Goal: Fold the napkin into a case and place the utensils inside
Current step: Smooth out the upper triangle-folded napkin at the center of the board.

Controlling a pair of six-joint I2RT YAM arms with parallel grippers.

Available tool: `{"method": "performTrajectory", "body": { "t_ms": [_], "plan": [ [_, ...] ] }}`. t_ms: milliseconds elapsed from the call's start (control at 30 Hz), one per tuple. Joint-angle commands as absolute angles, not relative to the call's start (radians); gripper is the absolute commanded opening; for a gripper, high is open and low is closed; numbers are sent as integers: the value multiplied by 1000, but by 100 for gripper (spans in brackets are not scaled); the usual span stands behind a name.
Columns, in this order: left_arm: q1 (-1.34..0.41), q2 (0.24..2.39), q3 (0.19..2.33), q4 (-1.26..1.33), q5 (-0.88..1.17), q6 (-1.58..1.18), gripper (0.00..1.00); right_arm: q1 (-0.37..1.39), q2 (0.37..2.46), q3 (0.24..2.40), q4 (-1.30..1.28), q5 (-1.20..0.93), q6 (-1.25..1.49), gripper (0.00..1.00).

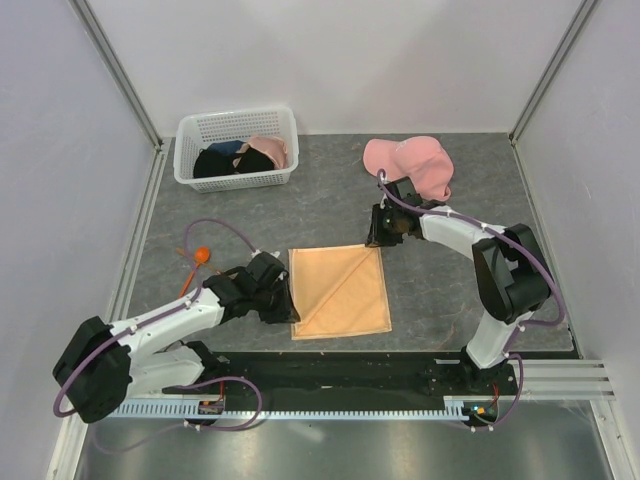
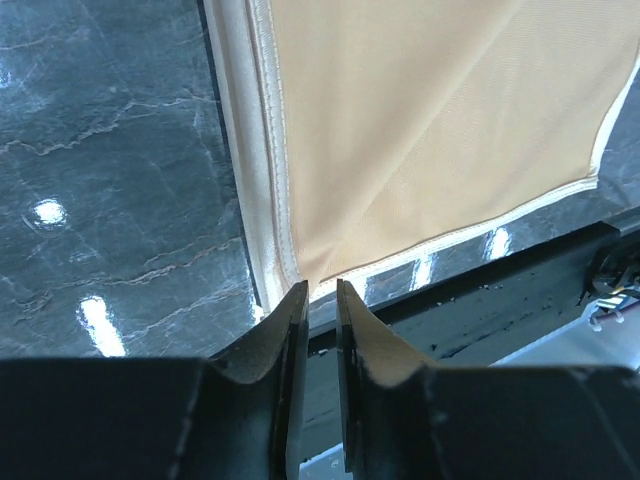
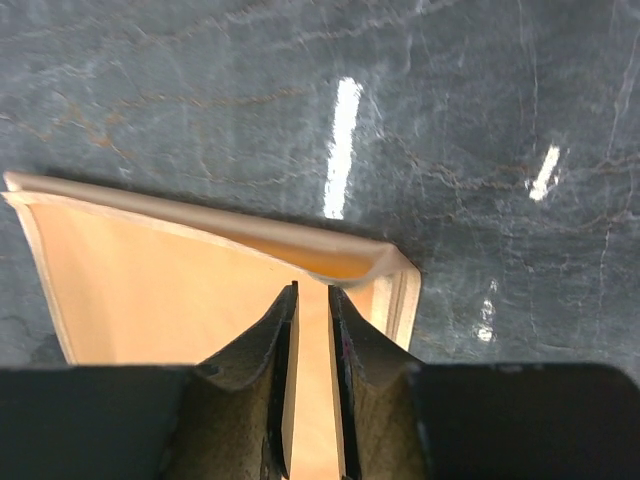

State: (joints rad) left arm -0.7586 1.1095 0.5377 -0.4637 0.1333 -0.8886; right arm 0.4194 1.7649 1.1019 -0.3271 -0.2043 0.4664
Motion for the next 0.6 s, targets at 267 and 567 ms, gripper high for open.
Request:
{"method": "performTrajectory", "body": {
  "t_ms": [267,567],
  "plan": [
    [-758,1192,476,-405,126,-862,23,419,1801,1138,-307,-144,439,26],
    [-758,1163,433,-400,130,-865,22,419,1839,1106,-291,-66,382,26]
  ]
}}
